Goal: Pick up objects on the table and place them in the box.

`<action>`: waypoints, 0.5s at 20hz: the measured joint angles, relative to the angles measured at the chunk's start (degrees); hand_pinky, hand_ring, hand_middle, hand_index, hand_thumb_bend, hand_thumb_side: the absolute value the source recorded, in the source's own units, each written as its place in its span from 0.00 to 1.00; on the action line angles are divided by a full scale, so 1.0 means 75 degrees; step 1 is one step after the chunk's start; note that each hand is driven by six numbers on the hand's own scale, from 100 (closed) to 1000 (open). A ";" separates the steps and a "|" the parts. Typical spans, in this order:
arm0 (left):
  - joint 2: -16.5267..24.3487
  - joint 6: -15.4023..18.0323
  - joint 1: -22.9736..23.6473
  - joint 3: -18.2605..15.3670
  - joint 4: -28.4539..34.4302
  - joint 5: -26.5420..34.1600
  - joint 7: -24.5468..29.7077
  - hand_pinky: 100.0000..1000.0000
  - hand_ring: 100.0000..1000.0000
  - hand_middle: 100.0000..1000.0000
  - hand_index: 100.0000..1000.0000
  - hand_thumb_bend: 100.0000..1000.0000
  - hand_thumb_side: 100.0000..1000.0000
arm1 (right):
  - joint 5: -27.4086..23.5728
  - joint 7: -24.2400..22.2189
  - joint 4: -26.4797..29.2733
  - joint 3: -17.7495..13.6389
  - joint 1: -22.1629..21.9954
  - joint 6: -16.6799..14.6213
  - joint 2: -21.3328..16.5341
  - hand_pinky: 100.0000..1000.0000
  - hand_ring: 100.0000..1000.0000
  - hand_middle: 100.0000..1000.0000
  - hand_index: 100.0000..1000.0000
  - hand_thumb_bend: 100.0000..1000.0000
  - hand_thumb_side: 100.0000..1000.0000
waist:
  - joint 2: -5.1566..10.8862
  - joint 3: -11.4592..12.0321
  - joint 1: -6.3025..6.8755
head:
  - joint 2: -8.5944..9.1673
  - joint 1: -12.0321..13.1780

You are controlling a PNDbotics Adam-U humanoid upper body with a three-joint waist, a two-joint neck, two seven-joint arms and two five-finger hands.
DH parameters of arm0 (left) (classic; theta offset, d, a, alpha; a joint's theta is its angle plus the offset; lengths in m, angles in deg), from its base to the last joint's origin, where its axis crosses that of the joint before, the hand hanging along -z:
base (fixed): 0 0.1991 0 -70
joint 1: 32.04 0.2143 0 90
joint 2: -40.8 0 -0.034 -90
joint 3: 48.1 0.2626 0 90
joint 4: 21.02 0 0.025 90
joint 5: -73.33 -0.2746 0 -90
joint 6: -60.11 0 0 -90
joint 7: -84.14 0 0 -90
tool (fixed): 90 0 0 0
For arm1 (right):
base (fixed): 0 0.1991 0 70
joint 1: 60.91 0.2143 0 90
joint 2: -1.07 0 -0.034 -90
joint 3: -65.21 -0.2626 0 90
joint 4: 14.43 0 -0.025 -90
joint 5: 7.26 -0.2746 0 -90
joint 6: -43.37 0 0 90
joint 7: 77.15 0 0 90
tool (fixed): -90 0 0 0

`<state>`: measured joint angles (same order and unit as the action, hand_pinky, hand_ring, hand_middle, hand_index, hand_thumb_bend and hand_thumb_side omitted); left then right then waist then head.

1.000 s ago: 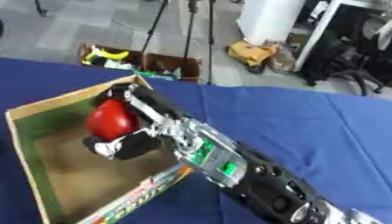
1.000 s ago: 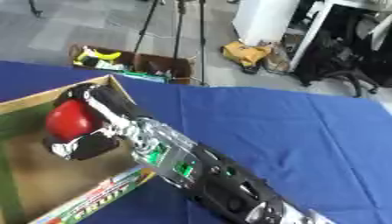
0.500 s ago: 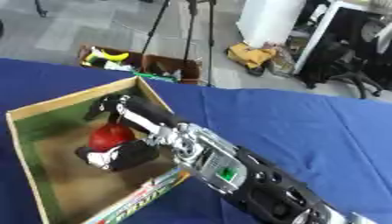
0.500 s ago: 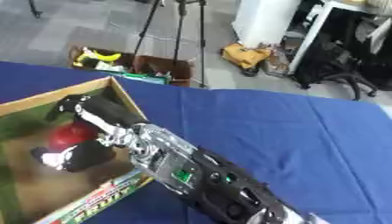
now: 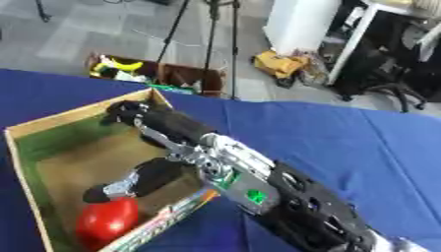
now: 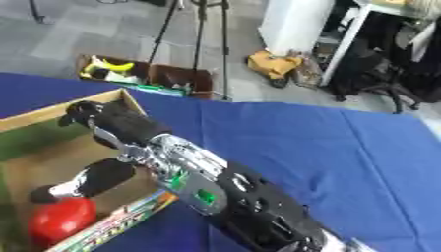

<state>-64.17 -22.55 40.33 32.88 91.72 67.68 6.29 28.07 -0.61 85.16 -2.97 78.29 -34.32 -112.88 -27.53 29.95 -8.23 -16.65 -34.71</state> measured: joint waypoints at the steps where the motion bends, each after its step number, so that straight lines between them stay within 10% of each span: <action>1: 0.0000 -0.0001 0.0004 0.0000 0.0000 0.0000 0.0000 0.15 0.48 0.55 0.62 0.00 0.85 | 0.0044 0.0002 0.0045 -0.0016 -0.0015 0.0021 -0.0024 0.87 0.86 0.92 0.88 0.77 0.81 | 0.0014 0.0000 0.0000 | -0.0013 0.0001; 10: 0.0009 -0.0100 0.0169 -0.0043 0.0001 -0.0005 -0.0086 0.15 0.48 0.55 0.62 0.00 0.84 | -0.0345 0.0509 0.1043 -0.0918 0.0083 -0.0271 -0.0077 0.80 0.78 0.85 0.88 0.35 0.98 | 0.0432 -0.0725 0.0247 | -0.0400 0.0363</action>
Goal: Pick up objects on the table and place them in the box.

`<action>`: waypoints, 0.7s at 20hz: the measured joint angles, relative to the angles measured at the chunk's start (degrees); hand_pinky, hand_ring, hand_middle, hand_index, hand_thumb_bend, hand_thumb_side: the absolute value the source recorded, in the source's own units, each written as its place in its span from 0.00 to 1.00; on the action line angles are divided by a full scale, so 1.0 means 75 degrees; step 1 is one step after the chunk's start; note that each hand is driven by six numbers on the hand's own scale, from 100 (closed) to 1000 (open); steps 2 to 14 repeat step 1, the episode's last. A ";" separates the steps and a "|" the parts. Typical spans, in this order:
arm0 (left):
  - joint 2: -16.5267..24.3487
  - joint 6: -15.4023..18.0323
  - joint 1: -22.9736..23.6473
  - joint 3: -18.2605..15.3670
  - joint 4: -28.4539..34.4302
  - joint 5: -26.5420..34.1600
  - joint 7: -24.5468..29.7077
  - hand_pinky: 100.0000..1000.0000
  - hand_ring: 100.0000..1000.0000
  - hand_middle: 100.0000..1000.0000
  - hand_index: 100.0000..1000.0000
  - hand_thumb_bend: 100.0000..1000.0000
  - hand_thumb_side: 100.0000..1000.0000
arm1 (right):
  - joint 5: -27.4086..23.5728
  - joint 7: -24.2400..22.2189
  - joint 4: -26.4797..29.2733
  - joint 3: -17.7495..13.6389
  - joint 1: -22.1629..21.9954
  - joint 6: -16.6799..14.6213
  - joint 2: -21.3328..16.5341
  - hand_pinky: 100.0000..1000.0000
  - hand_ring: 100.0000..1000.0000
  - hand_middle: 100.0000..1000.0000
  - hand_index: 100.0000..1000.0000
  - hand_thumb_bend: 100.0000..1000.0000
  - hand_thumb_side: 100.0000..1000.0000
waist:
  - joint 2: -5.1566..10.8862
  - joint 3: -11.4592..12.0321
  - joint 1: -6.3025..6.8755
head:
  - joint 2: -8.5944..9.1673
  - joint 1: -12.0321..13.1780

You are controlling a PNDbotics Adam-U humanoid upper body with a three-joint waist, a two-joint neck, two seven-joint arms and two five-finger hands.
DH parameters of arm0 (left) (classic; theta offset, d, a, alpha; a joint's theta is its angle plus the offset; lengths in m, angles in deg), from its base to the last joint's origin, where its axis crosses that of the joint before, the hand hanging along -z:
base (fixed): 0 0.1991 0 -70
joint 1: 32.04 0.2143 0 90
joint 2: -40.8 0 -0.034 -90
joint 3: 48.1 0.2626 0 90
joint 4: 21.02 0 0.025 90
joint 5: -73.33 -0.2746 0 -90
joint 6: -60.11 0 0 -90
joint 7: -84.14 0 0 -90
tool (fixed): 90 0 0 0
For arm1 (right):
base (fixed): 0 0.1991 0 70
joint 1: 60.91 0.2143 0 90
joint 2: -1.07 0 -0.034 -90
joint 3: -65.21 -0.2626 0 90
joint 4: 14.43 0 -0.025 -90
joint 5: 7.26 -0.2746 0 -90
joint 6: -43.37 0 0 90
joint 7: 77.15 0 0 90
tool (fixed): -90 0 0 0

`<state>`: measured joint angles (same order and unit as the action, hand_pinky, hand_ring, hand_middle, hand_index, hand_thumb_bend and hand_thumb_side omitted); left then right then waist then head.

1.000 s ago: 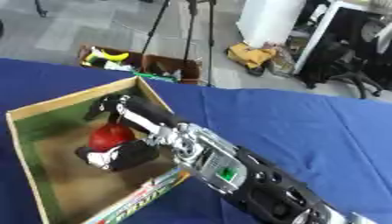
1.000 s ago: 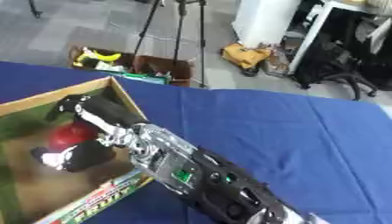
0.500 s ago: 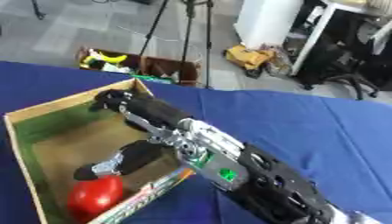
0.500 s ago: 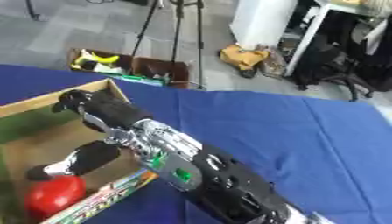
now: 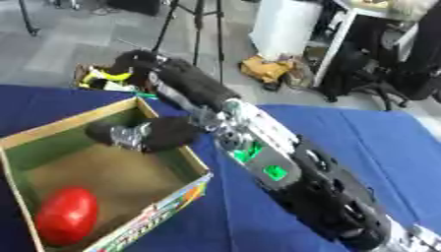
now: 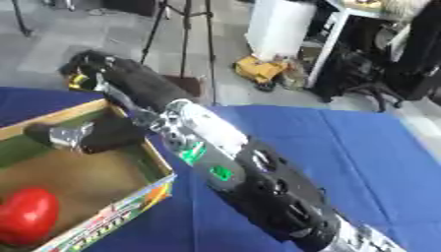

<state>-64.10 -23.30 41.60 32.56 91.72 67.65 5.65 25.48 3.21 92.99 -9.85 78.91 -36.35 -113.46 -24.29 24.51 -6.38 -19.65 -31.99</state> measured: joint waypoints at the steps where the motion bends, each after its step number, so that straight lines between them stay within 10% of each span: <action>1: 0.0001 -0.0013 0.0029 -0.0009 -0.0001 -0.0002 -0.0013 0.15 0.48 0.55 0.62 0.00 0.84 | -0.0106 0.0116 0.0185 -0.0185 -0.0102 -0.0067 -0.0036 0.79 0.77 0.85 0.88 0.32 1.00 | 0.0017 -0.0087 0.0022 | -0.0014 0.0036; 14: 0.0001 -0.0013 0.0029 -0.0009 -0.0001 -0.0002 -0.0013 0.15 0.48 0.55 0.62 0.00 0.84 | -0.0106 0.0116 0.0185 -0.0185 -0.0102 -0.0067 -0.0036 0.79 0.77 0.85 0.88 0.32 1.00 | 0.0017 -0.0087 0.0022 | -0.0014 0.0036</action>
